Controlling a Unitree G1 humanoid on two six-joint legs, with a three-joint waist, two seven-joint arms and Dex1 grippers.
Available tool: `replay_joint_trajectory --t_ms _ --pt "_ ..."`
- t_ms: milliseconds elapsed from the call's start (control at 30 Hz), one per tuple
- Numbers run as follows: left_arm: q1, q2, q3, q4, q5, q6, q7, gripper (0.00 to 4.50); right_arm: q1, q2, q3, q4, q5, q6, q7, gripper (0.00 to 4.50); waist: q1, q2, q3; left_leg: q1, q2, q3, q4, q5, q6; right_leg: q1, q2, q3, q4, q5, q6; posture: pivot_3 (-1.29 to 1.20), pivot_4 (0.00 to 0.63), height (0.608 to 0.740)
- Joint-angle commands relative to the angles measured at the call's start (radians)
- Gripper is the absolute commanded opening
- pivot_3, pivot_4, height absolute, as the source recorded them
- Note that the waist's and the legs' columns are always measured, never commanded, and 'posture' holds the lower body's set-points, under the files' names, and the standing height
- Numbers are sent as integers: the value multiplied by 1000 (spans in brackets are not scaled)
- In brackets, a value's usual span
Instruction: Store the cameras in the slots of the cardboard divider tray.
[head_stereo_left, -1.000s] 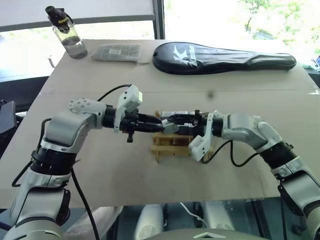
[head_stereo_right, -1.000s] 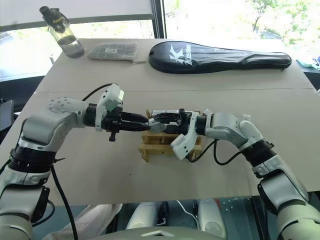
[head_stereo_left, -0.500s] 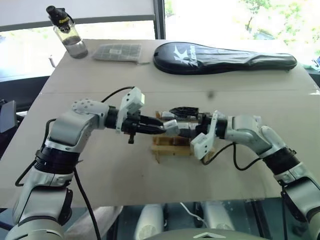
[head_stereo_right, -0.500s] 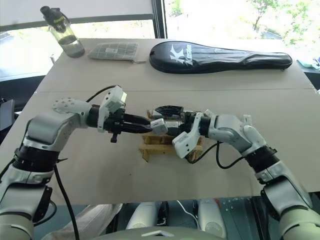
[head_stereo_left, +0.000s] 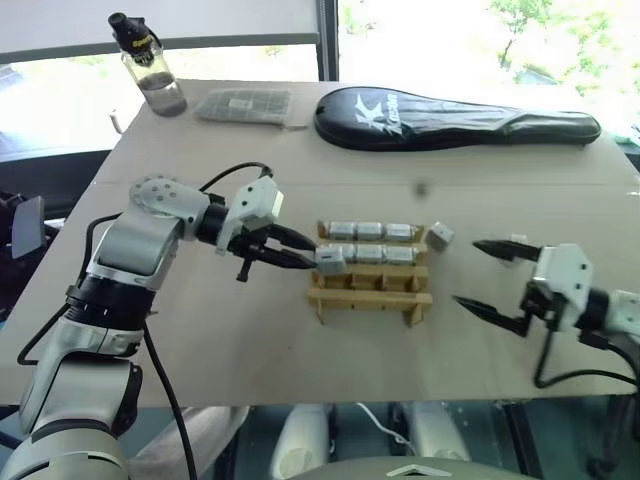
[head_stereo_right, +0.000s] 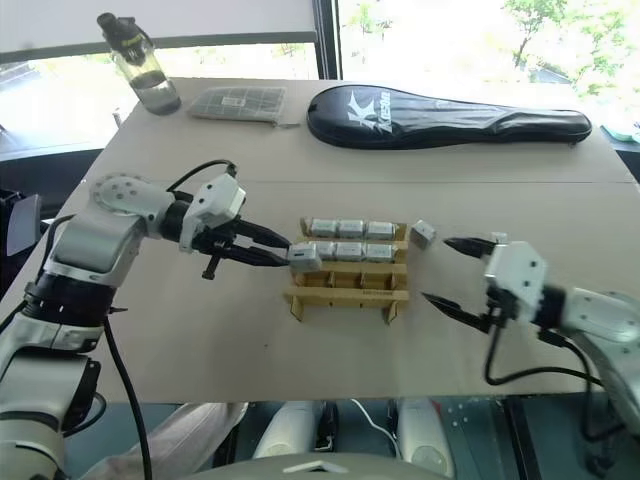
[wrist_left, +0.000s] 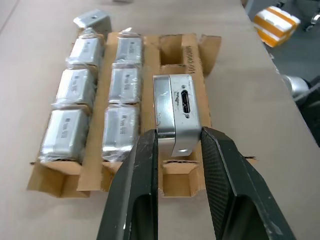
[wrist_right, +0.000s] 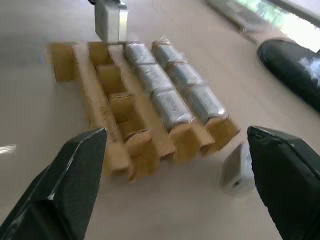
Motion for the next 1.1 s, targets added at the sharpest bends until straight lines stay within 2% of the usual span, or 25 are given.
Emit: replay_joint_trajectory --t_ms 33,200,333,467,767,933,1100 --pt "1 -18 8 -7 3 -25 -2 654 114 11 -206 -16 211 116 139 4432 0 -1 0 0 0 0 0 0 0 1 0 0 -1 0 0 0 150 740" --pt "7 -26 8 -8 15 -28 -4 654 191 67 -303 11 218 112 280 4432 -5 -1 0 1 0 0 1 -1 1 1 0 1 0 -2 3 0 150 740" --pt "11 -31 -2 -14 31 -30 0 654 234 131 -327 46 170 31 428 4432 -2 -1 0 1 0 -2 1 -1 1 1 1 1 0 -2 3 0 150 740" --pt "17 -40 -6 -25 39 -26 4 654 244 145 -336 65 131 9 496 4432 -3 -1 0 1 0 -1 1 -1 1 1 0 0 0 -2 3 0 150 740" --pt "12 -65 -13 -40 40 35 25 654 186 149 -340 97 93 12 502 4432 -3 -1 0 1 0 -2 1 -1 1 1 0 1 1 -1 2 0 150 740" --pt "14 -56 -35 -18 90 6 31 654 181 163 -340 91 85 11 492 4432 -3 -1 0 1 0 -1 1 0 1 1 0 1 0 -1 1 0 150 740" --pt "11 -40 -36 -39 91 50 28 654 185 175 -345 83 81 12 483 4432 -2 -1 0 1 0 -1 1 0 1 1 0 0 1 -1 1 0 150 740"
